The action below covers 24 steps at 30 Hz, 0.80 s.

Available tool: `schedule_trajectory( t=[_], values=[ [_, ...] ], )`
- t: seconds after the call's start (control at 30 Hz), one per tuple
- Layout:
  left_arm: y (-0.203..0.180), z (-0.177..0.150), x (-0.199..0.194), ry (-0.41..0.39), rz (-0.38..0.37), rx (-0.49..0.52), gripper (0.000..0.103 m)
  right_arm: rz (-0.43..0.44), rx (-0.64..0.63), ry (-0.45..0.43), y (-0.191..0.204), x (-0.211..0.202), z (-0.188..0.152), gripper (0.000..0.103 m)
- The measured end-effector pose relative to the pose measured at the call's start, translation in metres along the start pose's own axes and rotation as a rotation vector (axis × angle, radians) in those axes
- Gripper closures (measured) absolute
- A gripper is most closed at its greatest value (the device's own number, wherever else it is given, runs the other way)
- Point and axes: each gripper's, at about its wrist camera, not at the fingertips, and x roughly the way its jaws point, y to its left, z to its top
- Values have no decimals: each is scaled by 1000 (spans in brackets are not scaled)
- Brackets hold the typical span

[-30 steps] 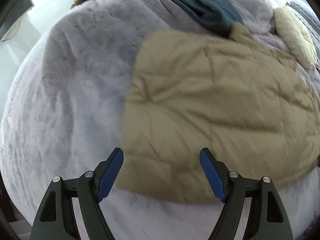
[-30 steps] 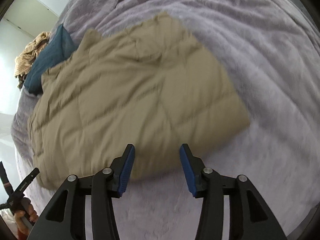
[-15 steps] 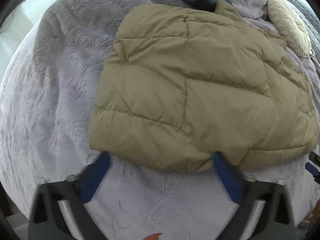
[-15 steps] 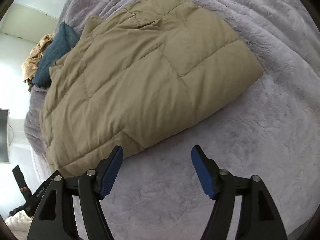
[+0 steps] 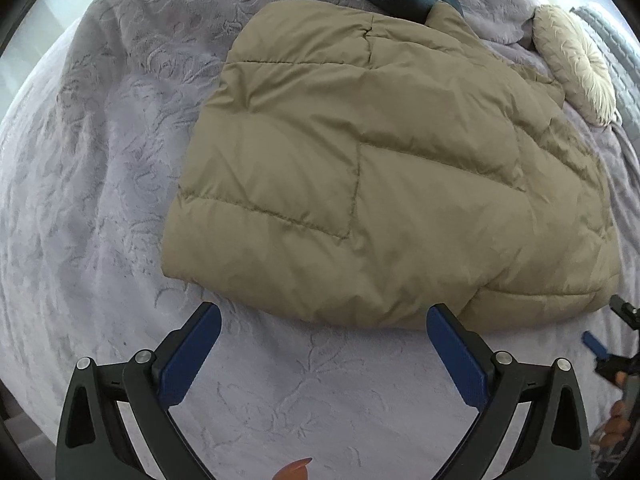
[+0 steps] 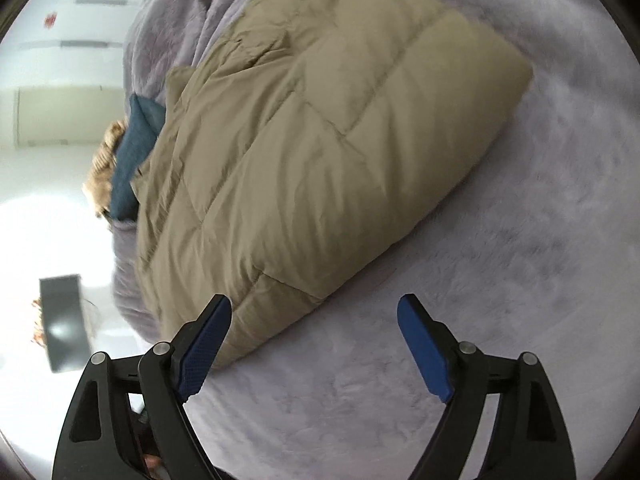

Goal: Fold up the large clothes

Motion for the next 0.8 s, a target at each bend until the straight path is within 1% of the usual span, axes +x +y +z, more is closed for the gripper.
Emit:
schedule_trajectory(
  t=[0.1,0.2,0.3,0.37,0.4,0.47,0.6,0.7,0.8],
  values=[
    [8,-3,-2,-1,-35,-30,0,46,43,-7,-7,2,-2,16],
    [18,-9,-4,-17,-28,-54,0,80,78,-12,-13,4,-3,16],
    [29,-13,-3,-14,-60,-87,0,113,112,-33,-20,2,-4,15],
    [37,-15,-1,-6,-116,-125,0,151,125,-46,-24,1,-3,15],
    [43,-17,1,4,-162,-149,0,164,129,-48,-26,0,-3,15],
    [53,-20,4,15,-230,-207,0,205,150,-48,-30,1,-2,15],
    [70,-25,14,6,-358,-316,0,251,213,-36,-41,10,2,15],
    [72,-24,26,-2,-414,-357,0,257,222,-34,-44,21,7,15],
    [71,-13,39,-17,-429,-365,0,266,203,2,-42,35,12,15]
  ],
)
